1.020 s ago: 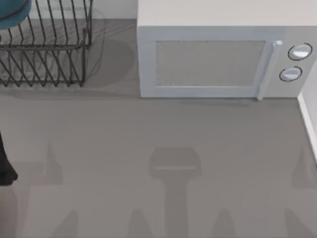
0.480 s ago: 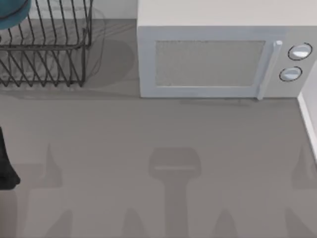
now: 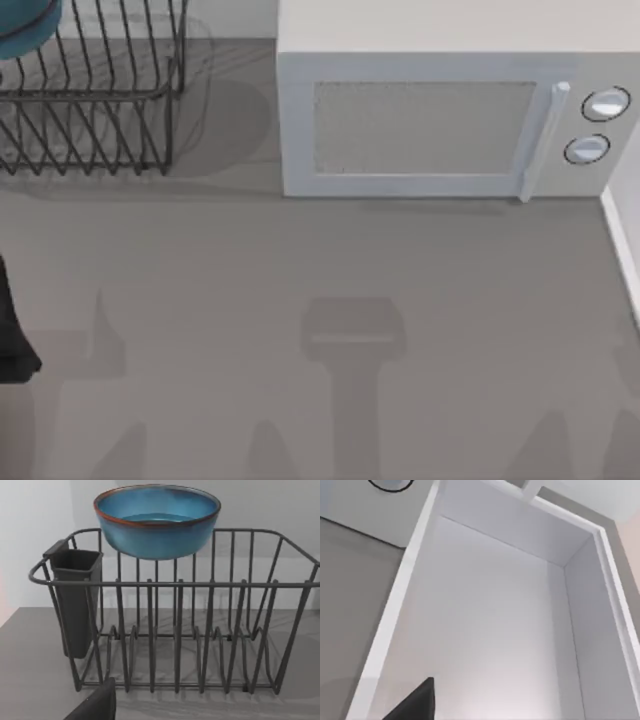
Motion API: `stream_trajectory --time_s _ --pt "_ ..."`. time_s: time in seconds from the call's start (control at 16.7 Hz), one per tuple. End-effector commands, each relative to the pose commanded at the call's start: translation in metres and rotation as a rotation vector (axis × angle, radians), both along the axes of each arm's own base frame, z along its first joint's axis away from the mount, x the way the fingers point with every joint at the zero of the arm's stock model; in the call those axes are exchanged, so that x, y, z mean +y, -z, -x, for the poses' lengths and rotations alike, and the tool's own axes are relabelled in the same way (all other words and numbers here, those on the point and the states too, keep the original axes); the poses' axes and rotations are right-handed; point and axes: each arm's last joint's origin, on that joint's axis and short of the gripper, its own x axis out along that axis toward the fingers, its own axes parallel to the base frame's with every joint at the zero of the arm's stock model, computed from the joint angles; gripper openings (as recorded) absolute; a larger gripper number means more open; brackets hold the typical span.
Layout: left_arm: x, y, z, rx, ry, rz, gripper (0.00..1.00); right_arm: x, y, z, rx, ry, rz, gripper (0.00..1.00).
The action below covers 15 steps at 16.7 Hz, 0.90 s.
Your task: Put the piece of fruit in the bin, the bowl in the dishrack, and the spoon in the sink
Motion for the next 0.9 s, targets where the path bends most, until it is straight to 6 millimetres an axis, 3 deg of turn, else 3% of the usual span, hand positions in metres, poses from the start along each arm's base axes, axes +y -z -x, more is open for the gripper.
stream_trajectory --time_s 0.42,0.66,0.9 --pt "0.000 0.000 0.000 0.000 0.000 0.000 1.00 -0.033 -0.011 -0.034 0.661 -0.318 0.463 1.00" --pt "0.000 0.000 0.000 0.000 0.000 0.000 1.00 -0.058 -0.011 -0.054 0.937 -0.599 0.539 1.00" --pt "0.000 0.000 0.000 0.000 0.000 0.000 1.00 -0.082 -0.010 -0.071 1.068 -0.863 0.560 1.00"
